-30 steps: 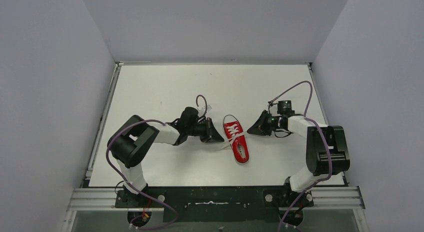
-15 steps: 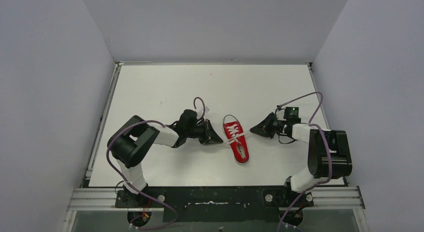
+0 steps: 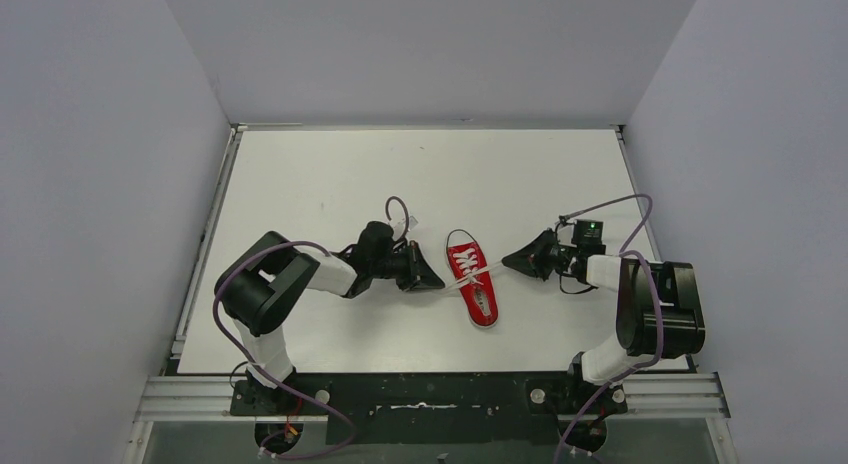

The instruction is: Tie the shoes

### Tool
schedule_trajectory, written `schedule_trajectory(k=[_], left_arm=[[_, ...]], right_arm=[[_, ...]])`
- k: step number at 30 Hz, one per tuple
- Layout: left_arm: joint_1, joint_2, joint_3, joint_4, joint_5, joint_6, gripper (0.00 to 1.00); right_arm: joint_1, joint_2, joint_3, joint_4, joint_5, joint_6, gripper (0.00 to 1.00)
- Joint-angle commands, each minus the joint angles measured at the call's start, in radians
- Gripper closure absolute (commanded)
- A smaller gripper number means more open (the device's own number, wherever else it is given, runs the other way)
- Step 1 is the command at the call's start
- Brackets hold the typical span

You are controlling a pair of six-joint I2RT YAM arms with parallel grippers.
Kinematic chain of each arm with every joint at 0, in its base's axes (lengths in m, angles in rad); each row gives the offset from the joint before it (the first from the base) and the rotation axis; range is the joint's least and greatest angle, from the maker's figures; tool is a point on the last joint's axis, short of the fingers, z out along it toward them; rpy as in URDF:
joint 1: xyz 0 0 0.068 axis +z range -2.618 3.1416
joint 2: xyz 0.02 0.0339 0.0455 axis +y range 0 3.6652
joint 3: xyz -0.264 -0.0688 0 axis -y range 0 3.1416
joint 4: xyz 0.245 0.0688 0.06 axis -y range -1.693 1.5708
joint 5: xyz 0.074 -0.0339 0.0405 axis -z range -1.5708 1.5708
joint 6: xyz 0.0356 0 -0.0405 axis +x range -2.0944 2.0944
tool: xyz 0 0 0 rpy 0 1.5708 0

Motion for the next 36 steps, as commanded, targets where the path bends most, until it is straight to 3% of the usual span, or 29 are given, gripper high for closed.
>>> schedule_trajectory(k=[1,4,5,7,8,10,14,17,18,19,20,23,27,30,32,36], left_arm=[[0.001,-0.009,-0.002,-0.131,0.023,0.076,1.00],[0.001,-0.078,0.042,-0.271,-0.016,0.151,0.97],[0.001,-0.117,0.058,-0.335,-0.042,0.181,0.81],[0.006,-0.212,0.087,-0.446,-0.090,0.249,0.60],[0.012,-0.257,0.102,-0.511,-0.116,0.294,0.56],[0.031,-0.343,0.136,-0.700,-0.169,0.373,0.53],[0.053,-0.534,0.263,-1.134,-0.387,0.523,0.48],[0.062,-0.681,0.358,-1.382,-0.584,0.590,0.40],[0.068,-0.731,0.391,-1.444,-0.615,0.607,0.39],[0.080,-0.778,0.426,-1.482,-0.617,0.616,0.39],[0.096,-0.832,0.454,-1.493,-0.573,0.629,0.40],[0.124,-0.975,0.558,-1.487,-0.470,0.611,0.39],[0.127,-1.091,0.766,-1.492,-0.550,0.523,0.33],[0.127,-1.108,0.909,-1.493,-0.597,0.543,0.25],[0.126,-1.093,1.007,-1.541,-0.641,0.600,0.11],[0.126,-1.028,1.199,-1.705,-0.721,0.682,0.09]], right_arm=[[-0.046,-0.008,0.028,0.119,0.095,-0.018,1.00],[-0.025,-0.050,0.128,-0.127,0.107,-0.153,1.00],[-0.012,-0.063,0.174,-0.241,0.111,-0.210,0.98],[0.007,-0.096,0.265,-0.447,0.147,-0.329,0.77],[0.020,-0.116,0.312,-0.557,0.179,-0.386,0.63],[0.038,-0.127,0.404,-0.773,0.228,-0.485,0.51],[0.079,-0.217,0.564,-1.078,0.450,-0.620,0.44],[0.121,-0.293,0.656,-1.199,0.549,-0.654,0.41],[0.122,-0.325,0.693,-1.218,0.550,-0.658,0.29],[0.123,-0.358,0.723,-1.232,0.546,-0.661,0.08],[0.125,-0.390,0.760,-1.241,0.540,-0.664,0.01],[0.162,-0.450,0.910,-1.299,0.564,-0.688,0.00],[0.174,-0.547,1.086,-1.357,0.726,-0.661,0.00],[0.175,-0.615,1.190,-1.380,0.831,-0.624,0.00],[0.174,-0.641,1.244,-1.398,0.876,-0.625,0.00],[0.194,-0.639,1.289,-1.430,0.988,-0.611,0.00]])
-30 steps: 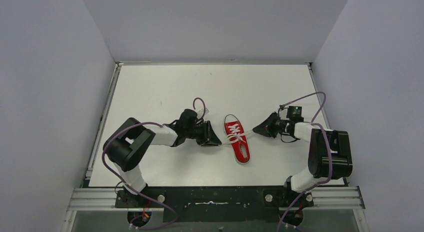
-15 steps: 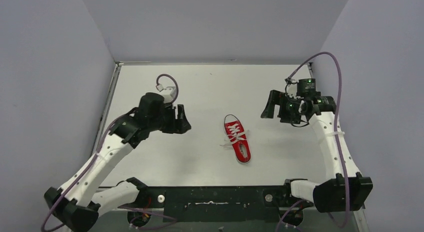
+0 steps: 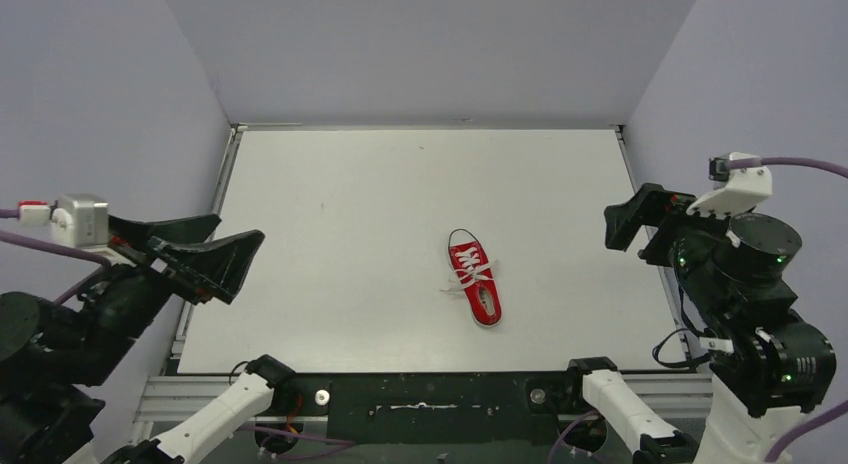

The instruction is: Tie the shoes

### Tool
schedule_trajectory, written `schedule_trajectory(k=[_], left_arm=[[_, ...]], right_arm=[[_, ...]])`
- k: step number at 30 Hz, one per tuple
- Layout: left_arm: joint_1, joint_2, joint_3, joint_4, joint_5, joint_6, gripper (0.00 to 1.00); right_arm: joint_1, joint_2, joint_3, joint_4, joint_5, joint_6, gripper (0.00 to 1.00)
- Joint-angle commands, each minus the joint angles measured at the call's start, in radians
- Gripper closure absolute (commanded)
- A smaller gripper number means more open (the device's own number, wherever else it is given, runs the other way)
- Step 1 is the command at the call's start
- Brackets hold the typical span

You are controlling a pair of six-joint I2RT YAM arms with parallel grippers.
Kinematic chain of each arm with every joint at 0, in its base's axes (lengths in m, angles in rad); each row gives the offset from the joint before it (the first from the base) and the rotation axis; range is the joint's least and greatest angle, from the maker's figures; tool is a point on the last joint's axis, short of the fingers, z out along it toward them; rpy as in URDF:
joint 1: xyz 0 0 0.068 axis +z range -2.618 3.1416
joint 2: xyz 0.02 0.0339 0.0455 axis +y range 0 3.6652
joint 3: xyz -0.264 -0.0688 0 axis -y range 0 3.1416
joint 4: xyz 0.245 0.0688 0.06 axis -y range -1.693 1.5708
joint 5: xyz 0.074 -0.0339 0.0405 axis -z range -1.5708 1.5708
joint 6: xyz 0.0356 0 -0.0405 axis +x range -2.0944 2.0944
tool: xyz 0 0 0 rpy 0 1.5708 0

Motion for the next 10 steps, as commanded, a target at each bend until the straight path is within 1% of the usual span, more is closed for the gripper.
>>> schedule_trajectory(k=[1,3,5,8,10], left_arm=[[0.004,0.096,0.165,-0.211,-0.113,0.100,0.09],[0.004,0.109,0.215,-0.249,-0.116,0.112,0.10],[0.004,0.105,0.229,-0.262,-0.120,0.121,0.10],[0.002,0.092,0.217,-0.267,-0.147,0.125,0.09],[0.001,0.086,0.210,-0.258,-0.150,0.136,0.09]], right_arm=[[0.026,0.033,0.018,-0.056,0.186,0.032,0.00],[0.027,0.057,0.022,-0.058,0.206,0.058,0.00],[0.028,0.082,0.048,-0.073,0.216,0.096,0.00],[0.027,0.092,0.077,-0.067,0.140,0.068,0.00],[0.028,0.084,0.086,-0.051,0.136,0.052,0.00]])
